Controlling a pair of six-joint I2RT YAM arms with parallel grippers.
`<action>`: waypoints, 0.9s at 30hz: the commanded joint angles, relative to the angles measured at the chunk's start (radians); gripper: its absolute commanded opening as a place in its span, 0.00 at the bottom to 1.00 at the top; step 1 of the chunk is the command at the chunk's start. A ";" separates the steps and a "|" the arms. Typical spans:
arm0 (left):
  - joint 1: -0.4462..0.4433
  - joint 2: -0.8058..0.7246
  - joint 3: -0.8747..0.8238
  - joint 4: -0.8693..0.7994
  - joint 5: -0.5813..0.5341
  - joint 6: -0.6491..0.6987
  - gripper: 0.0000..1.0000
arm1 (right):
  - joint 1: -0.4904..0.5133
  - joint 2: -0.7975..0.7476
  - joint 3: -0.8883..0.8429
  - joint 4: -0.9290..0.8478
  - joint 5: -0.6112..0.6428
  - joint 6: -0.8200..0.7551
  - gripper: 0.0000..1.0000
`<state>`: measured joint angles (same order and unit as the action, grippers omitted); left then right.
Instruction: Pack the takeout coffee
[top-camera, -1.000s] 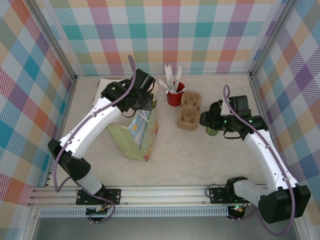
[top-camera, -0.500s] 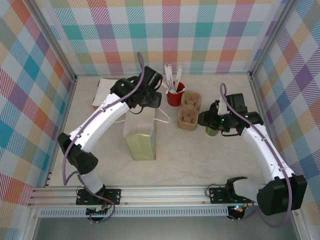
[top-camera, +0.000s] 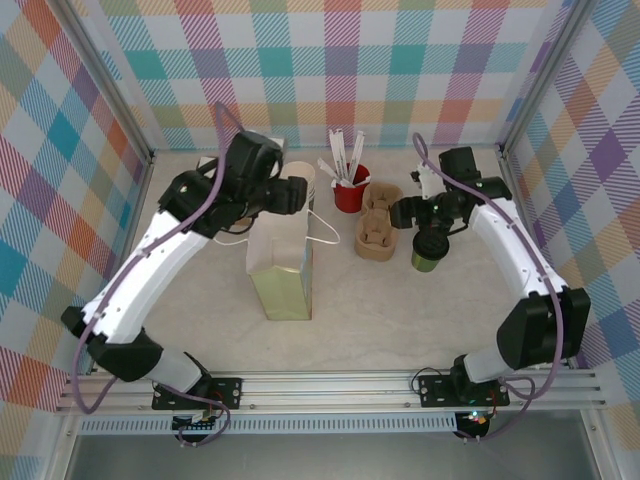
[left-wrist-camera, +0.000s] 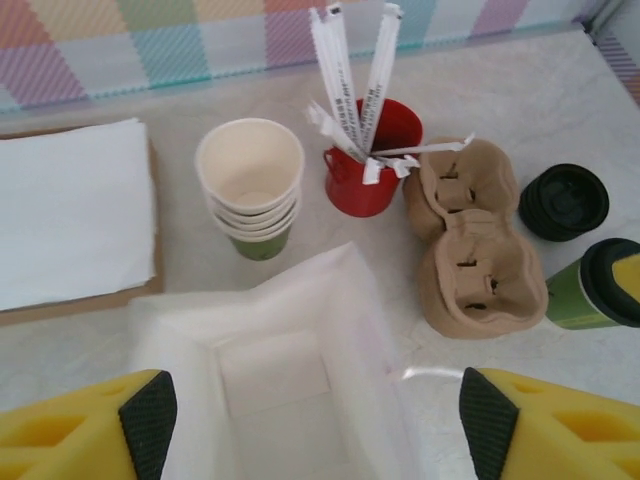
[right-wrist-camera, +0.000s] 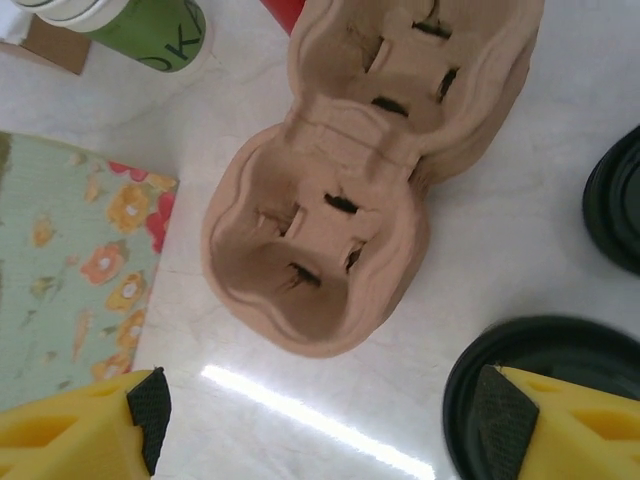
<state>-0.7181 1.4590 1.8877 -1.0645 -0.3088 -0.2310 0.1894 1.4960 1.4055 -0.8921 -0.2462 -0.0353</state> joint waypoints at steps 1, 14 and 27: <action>-0.006 -0.087 -0.089 0.044 -0.118 0.024 0.84 | -0.001 0.052 0.073 -0.044 0.012 -0.235 0.81; 0.161 -0.330 -0.328 0.065 -0.150 -0.100 1.00 | 0.064 0.348 0.394 -0.191 0.073 -0.583 0.81; 0.212 -0.351 -0.341 0.032 -0.135 -0.090 1.00 | 0.160 0.571 0.576 -0.297 0.237 -0.726 0.79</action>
<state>-0.5186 1.1168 1.5589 -1.0195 -0.4461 -0.3187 0.3424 2.0407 1.9419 -1.1320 -0.0463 -0.7006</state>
